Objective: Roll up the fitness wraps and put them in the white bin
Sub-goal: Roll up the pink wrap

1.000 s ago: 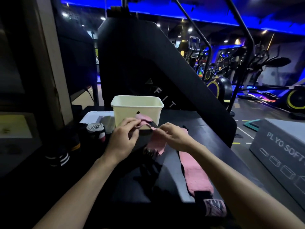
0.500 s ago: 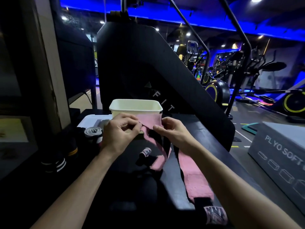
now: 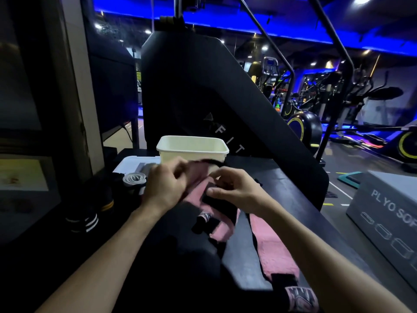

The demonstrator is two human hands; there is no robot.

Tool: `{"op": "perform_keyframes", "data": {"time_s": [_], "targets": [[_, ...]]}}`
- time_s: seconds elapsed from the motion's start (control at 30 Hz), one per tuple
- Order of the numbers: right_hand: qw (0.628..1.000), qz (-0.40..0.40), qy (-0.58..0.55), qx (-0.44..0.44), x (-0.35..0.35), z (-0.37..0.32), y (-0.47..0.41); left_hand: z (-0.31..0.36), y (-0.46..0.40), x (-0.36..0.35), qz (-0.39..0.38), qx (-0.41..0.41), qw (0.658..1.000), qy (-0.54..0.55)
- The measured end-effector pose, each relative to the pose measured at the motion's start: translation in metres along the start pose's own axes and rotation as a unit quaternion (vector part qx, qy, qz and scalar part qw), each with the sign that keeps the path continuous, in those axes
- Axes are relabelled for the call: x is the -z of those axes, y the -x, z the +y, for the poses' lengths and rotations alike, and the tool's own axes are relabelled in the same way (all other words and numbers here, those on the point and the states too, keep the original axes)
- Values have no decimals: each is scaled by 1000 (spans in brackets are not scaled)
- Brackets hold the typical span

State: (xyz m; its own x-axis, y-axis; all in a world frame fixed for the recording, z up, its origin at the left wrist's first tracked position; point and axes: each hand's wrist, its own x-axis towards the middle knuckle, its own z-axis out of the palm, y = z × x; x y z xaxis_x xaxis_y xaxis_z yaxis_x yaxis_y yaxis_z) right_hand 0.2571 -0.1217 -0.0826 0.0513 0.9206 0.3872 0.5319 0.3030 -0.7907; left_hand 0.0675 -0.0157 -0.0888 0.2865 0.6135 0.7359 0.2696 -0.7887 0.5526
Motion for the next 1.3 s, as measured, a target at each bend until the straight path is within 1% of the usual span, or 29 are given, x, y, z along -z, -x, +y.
{"op": "perform_keyframes", "data": {"time_s": [0.03,0.07,0.13,0.2,0.23,0.3,0.33,0.43,0.53,0.6,0.67,0.7,0.77,0.8,0.87,0.93,1.0,1.07,1.1,1.17,1.2,1.23,1.27,1.3], "targets": [[1000,-10,24,0,0,2,4,-3,-5,3,25,72,996,41],[999,-15,40,-5,0,4,7,-7,-11,7,27,132,986,95],[998,-14,31,-53,7,9,14,-12,-20,17,-4,200,955,221],[989,-55,-1,-134,17,11,19,-5,-23,23,-30,230,917,324],[983,-76,-9,-166,20,9,20,1,-23,24,-44,233,904,357],[980,-70,-39,-181,17,2,19,13,-23,23,-80,216,891,392],[982,-52,-70,-167,15,-3,16,17,-23,21,-95,208,886,403],[985,1,-151,-88,12,-18,3,27,-19,10,-120,195,883,411],[988,63,-137,-25,12,-25,-5,30,-16,0,-98,181,901,382],[986,101,-133,4,13,-28,-10,31,-12,-4,-111,198,892,391],[979,150,-130,35,15,-35,-15,33,-5,-7,-170,220,868,410],[974,178,-131,45,18,-38,-18,34,1,-10,-209,221,862,405],[962,226,-145,51,26,-45,-26,36,14,-17,-262,199,868,371],[956,245,-152,51,31,-48,-30,36,19,-22,-264,192,875,357],[946,277,-160,54,40,-55,-37,34,28,-30,-230,204,883,355],[936,303,-172,55,48,-62,-40,38,30,-34,-196,234,873,381],[924,320,-209,30,56,-67,-41,47,25,-33,-189,264,850,415],[910,318,-264,-13,65,-66,-39,59,17,-31,-227,281,823,439],[908,296,-297,-32,70,-62,-38,65,13,-30,-260,278,811,443],[903,207,-370,-69,75,-52,-32,75,8,-27,-357,254,787,434],[895,164,-406,-87,76,-44,-29,79,7,-27,-405,239,777,419],[882,139,-439,-103,78,-36,-26,81,8,-28,-450,220,769,398],[865,138,-466,-122,79,-29,-23,84,10,-28,-490,205,760,374],[850,154,-483,-145,82,-23,-21,85,11,-31,-520,202,748,359]]}}
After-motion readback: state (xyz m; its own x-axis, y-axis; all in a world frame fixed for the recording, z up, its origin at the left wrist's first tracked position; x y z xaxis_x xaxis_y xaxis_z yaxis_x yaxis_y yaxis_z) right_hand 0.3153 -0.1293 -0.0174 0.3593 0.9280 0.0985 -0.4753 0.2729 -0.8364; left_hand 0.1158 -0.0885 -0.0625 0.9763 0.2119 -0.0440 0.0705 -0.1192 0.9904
